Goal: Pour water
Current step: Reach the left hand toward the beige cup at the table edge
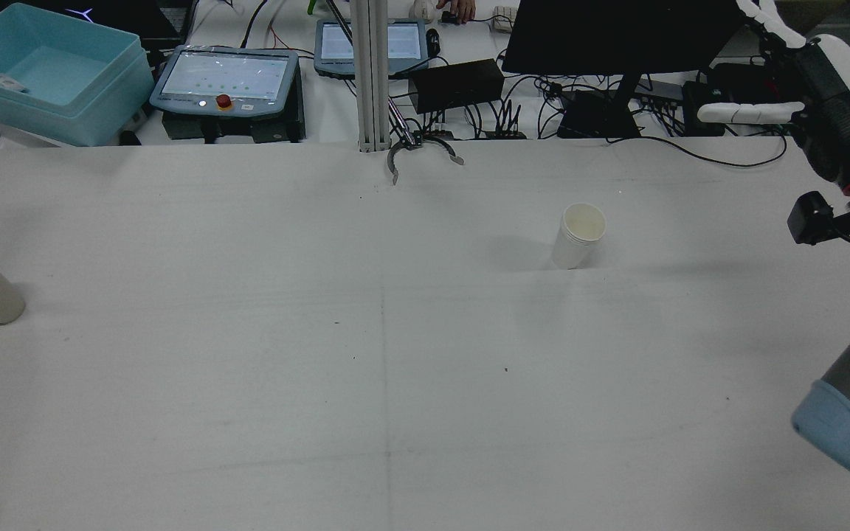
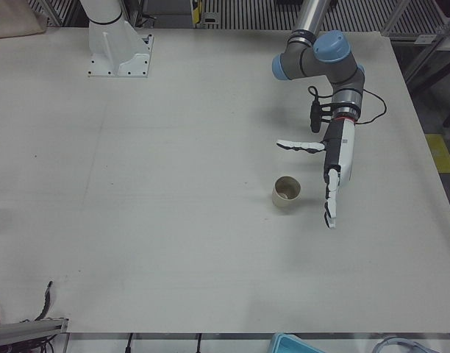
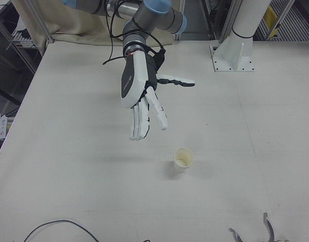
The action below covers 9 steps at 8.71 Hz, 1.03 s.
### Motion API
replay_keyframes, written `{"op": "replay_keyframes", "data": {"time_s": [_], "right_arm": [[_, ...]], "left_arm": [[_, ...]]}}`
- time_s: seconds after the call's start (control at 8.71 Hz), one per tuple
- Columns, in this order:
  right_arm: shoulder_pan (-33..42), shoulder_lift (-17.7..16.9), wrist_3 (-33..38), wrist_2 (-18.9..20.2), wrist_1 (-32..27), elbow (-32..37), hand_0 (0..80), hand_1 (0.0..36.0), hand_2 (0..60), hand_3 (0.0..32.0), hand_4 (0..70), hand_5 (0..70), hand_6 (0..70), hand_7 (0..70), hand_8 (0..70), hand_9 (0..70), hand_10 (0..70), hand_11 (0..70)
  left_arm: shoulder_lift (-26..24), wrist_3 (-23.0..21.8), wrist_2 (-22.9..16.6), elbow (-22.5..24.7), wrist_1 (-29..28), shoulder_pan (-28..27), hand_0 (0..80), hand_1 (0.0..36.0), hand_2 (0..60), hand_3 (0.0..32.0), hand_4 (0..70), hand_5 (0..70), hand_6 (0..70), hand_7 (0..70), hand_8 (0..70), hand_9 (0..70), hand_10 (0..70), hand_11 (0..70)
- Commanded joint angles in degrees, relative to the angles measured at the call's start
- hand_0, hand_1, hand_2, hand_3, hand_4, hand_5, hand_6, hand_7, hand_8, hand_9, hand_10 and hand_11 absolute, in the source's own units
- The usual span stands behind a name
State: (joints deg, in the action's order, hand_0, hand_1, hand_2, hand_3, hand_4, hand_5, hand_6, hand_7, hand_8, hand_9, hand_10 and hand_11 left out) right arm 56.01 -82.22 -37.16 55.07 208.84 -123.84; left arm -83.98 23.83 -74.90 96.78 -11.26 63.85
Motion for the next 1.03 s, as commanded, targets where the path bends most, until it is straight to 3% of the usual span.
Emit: {"op": "replay_keyframes", "data": {"time_s": [0.0, 0.11, 0.23, 0.46, 0.69, 0.92], "right_arm": [[-3.53, -0.93, -1.08, -0.14, -0.01, 0.00, 46.2, 12.8, 4.3, 0.0, 0.0, 0.0, 0.0, 0.0, 0.0, 0.0, 0.0, 0.0], [-3.36, -1.01, -0.99, -0.14, -0.01, 0.00, 46.1, 12.3, 4.1, 0.0, 0.0, 0.2, 0.0, 0.0, 0.0, 0.0, 0.0, 0.0], [-3.62, -1.10, -1.07, -0.14, -0.01, 0.00, 45.9, 11.9, 4.0, 0.0, 0.0, 0.4, 0.0, 0.0, 0.0, 0.0, 0.0, 0.0], [-5.46, -0.67, -2.21, -0.23, -0.01, 0.09, 45.7, 11.2, 3.5, 0.0, 0.0, 0.6, 0.0, 0.0, 0.0, 0.0, 0.0, 0.0], [-6.34, -0.49, -2.30, -0.32, -0.01, 0.09, 45.5, 10.9, 3.1, 0.0, 0.0, 0.9, 0.0, 0.0, 0.0, 0.0, 0.0, 0.0], [-6.79, -0.23, -2.31, -0.40, -0.10, 1.14, 45.5, 10.8, 3.2, 0.0, 0.0, 1.3, 0.0, 0.0, 0.0, 0.0, 0.0, 0.0]], "left_arm": [[0.49, 4.89, -0.06, -0.98, -4.28, -1.35, 51.7, 16.7, 0.0, 7.8, 0.0, 0.0, 0.0, 0.0, 0.0, 1.1, 0.0, 1.9], [0.66, 5.17, -0.07, -4.72, -7.17, -3.45, 48.8, 13.4, 0.0, 8.2, 0.0, 0.0, 0.0, 0.0, 0.0, 1.2, 0.0, 1.2], [0.66, 5.00, 0.02, -9.72, -10.85, -5.03, 48.9, 13.6, 0.0, 7.0, 0.0, 0.0, 0.0, 0.0, 0.0, 0.9, 0.0, 1.3], [0.66, 5.27, 0.46, -13.79, -14.39, -5.05, 50.3, 15.1, 0.0, 5.0, 0.0, 0.0, 0.0, 0.0, 0.0, 1.1, 0.0, 1.8], [0.66, 5.44, 0.46, -16.97, -17.65, -5.14, 50.0, 15.2, 0.0, 6.2, 0.0, 0.0, 0.0, 0.0, 0.0, 0.8, 0.0, 1.7], [-0.12, 11.56, 0.55, -18.11, -20.63, -6.27, 51.0, 16.4, 0.0, 7.4, 0.0, 0.0, 0.0, 0.0, 0.0, 0.7, 0.0, 1.8]]}}
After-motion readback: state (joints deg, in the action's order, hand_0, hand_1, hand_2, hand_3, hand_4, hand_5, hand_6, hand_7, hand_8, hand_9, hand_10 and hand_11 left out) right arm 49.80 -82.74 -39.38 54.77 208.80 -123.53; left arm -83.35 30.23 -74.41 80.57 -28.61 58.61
